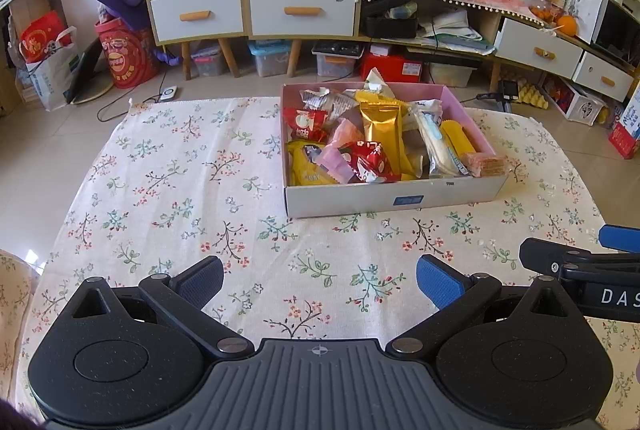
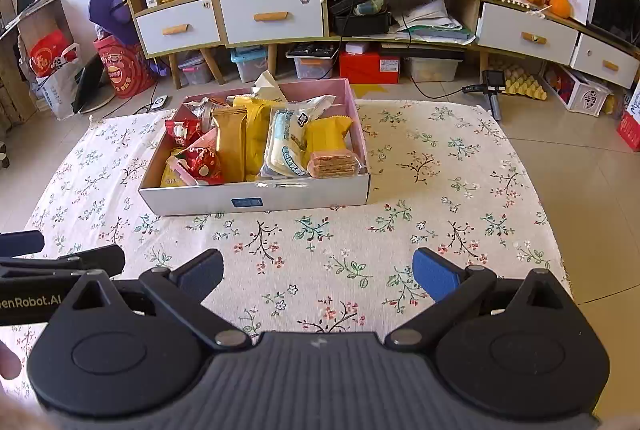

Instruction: Organize snacks

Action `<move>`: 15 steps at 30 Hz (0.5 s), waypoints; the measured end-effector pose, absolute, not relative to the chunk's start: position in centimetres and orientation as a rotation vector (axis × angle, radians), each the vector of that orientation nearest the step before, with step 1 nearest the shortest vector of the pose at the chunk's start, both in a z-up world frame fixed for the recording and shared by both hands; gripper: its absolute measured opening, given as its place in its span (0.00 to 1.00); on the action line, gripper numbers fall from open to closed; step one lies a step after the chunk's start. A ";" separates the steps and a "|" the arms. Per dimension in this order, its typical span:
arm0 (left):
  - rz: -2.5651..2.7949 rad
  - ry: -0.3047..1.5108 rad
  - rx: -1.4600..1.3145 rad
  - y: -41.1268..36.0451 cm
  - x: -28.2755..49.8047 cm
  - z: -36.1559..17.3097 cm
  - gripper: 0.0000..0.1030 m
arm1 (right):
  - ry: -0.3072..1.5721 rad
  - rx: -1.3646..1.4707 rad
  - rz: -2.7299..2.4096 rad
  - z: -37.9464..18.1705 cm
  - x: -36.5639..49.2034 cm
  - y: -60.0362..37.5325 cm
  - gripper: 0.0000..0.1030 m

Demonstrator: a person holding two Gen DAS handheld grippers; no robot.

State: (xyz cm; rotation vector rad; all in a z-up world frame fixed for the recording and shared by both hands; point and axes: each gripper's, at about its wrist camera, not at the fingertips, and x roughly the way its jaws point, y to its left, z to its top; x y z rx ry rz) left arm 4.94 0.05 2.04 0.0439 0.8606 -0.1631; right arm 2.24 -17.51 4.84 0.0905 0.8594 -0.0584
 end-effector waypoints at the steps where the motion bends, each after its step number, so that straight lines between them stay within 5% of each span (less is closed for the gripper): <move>1: -0.163 0.863 0.043 0.1 5.0 2.0 1.00 | 0.859 0.090 -0.058 4.8 2.2 -17.5 0.98; 15: -0.154 0.862 0.047 -0.1 5.0 2.0 1.00 | 0.849 0.089 -0.058 4.9 2.1 -17.4 0.98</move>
